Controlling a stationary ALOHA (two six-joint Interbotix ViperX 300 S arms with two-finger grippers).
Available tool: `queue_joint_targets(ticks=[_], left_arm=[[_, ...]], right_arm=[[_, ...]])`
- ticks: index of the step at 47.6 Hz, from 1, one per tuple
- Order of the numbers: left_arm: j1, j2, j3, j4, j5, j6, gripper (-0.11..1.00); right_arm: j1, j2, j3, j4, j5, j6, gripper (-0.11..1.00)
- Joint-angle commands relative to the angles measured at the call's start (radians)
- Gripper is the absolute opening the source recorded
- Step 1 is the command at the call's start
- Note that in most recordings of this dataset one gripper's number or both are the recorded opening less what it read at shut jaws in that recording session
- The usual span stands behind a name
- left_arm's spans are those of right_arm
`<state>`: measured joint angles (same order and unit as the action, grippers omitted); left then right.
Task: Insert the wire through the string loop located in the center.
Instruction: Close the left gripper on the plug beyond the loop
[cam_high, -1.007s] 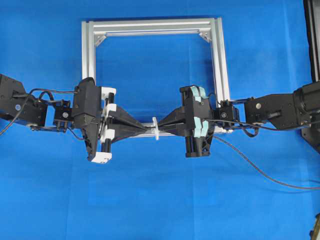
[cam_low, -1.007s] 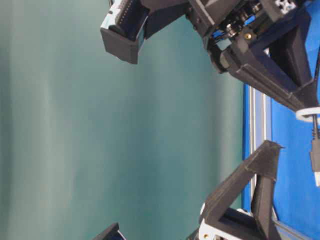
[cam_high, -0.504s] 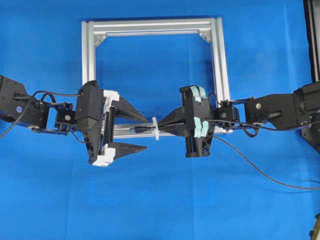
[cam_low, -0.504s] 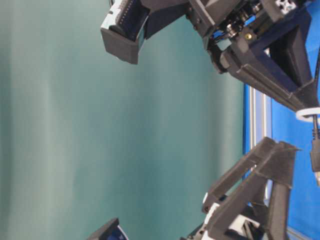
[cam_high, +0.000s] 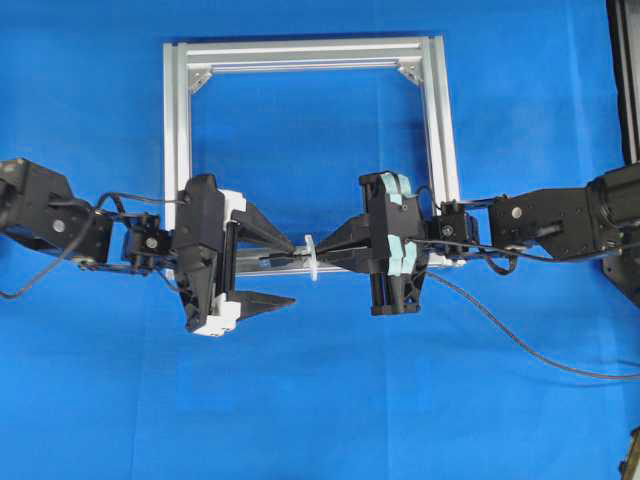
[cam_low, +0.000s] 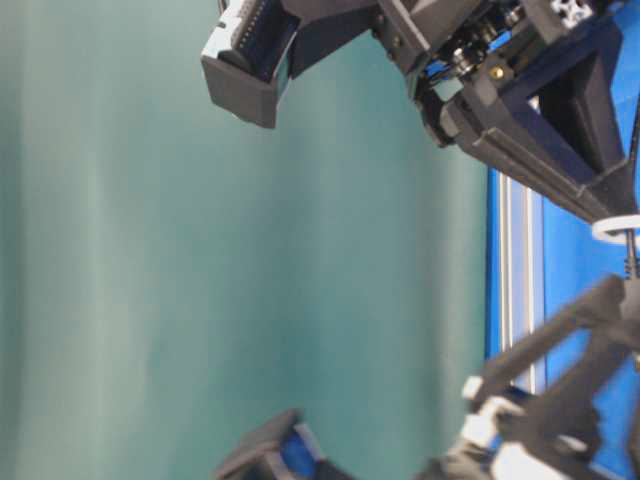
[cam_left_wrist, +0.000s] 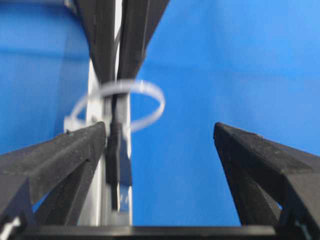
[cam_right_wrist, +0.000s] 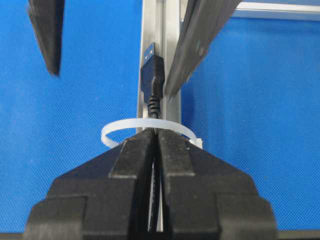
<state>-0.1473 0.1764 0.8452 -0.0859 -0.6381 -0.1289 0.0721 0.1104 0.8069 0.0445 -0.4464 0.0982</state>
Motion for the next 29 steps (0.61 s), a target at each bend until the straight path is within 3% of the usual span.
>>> queue_joint_targets(ticks=[1, 29], left_arm=[[-0.002, 0.011, -0.018, -0.002, -0.021, -0.002, 0.9], [-0.002, 0.018, -0.018, -0.003, -0.029, -0.002, 0.9]], right_arm=[[0.003, -0.012, -0.017, 0.0, -0.011, -0.002, -0.02], [0.003, -0.012, -0.017, 0.0, -0.008, -0.002, -0.02]])
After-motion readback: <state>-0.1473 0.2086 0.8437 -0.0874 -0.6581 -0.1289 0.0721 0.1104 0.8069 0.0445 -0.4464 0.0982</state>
